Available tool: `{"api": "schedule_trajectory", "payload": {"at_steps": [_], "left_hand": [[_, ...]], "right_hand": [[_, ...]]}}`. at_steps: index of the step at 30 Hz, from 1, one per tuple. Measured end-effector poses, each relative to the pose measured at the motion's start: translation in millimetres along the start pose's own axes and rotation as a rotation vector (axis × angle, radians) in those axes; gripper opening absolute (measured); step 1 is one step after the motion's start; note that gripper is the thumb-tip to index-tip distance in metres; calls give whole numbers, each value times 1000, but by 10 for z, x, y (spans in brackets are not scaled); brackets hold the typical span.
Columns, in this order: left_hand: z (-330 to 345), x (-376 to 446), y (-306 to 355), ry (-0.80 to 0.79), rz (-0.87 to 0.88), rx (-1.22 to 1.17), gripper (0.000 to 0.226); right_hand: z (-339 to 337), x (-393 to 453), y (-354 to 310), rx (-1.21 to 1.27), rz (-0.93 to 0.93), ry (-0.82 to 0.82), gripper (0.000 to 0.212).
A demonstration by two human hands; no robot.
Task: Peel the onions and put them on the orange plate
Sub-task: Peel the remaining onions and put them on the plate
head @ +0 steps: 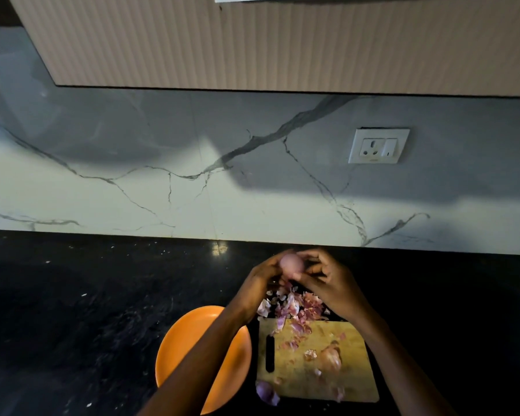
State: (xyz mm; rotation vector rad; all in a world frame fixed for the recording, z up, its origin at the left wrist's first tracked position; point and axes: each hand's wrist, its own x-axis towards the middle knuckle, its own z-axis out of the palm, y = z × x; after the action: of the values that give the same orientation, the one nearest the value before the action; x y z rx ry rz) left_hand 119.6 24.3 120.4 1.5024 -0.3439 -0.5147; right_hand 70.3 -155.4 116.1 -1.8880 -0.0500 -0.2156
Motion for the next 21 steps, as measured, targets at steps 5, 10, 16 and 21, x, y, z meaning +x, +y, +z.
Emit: {"api": "schedule_trajectory", "payload": {"at_steps": [5,10,16,21], "left_hand": [[-6,-2,-22,57,30,0,35],[94,-56,-46,140,128,-114,29],[104,5,-67,225,140,-93,21],[33,19,-22,151,100,-99,30]], "right_hand": [[-23,13,16,90,32,0,35],[1,14,20,168,41,47,49],[10,-19,28,132,38,48,53],[-11,-16,13,164,36,31,46]]}}
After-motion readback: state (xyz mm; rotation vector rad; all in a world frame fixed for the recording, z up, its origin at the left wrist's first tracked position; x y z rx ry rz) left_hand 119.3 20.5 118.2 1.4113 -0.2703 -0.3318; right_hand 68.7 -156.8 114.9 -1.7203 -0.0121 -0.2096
